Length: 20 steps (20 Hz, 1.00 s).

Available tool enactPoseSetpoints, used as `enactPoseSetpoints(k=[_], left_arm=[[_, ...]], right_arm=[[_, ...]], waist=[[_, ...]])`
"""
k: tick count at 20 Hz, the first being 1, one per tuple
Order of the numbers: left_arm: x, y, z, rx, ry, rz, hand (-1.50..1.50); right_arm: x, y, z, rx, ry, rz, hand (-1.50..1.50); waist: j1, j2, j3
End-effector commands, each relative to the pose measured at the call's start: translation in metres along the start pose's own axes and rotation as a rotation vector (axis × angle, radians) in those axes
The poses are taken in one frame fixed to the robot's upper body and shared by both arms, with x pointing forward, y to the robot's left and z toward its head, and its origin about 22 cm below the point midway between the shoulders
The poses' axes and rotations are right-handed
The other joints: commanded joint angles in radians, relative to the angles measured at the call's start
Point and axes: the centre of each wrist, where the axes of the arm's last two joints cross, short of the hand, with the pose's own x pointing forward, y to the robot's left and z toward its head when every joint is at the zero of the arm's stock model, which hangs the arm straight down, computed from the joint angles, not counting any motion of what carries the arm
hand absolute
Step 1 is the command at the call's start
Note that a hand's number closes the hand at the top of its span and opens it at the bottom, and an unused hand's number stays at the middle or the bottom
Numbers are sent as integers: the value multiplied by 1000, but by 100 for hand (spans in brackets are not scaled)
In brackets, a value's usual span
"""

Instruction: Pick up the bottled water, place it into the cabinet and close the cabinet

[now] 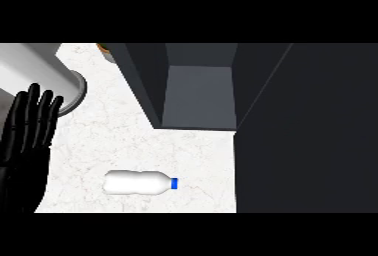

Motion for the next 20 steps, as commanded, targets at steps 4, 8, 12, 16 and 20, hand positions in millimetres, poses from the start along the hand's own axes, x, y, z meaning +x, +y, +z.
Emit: enactPoseSetpoints(k=[4,8,12,16,20], left_arm=[[-44,-25,21,-608,367,-443,-150],[-78,-27,52,-836,710,-712,-150],[-90,-78,71,-991,857,-893,-150],[-87,-161,91,-1066,905,-993,-150],[-81,-217,90,-1062,947,-1104,-150]], right_arm=[[10,10,-5,54,-79,-54,-150],[-1,22,3,129,55,-137,-150],[-7,30,13,160,137,-195,-150],[4,28,24,124,170,-218,-150],[28,19,44,133,186,-201,-150]], waist=[[-132,18,34],[-181,46,42],[-186,14,30],[-158,-8,20],[-139,-15,16]])
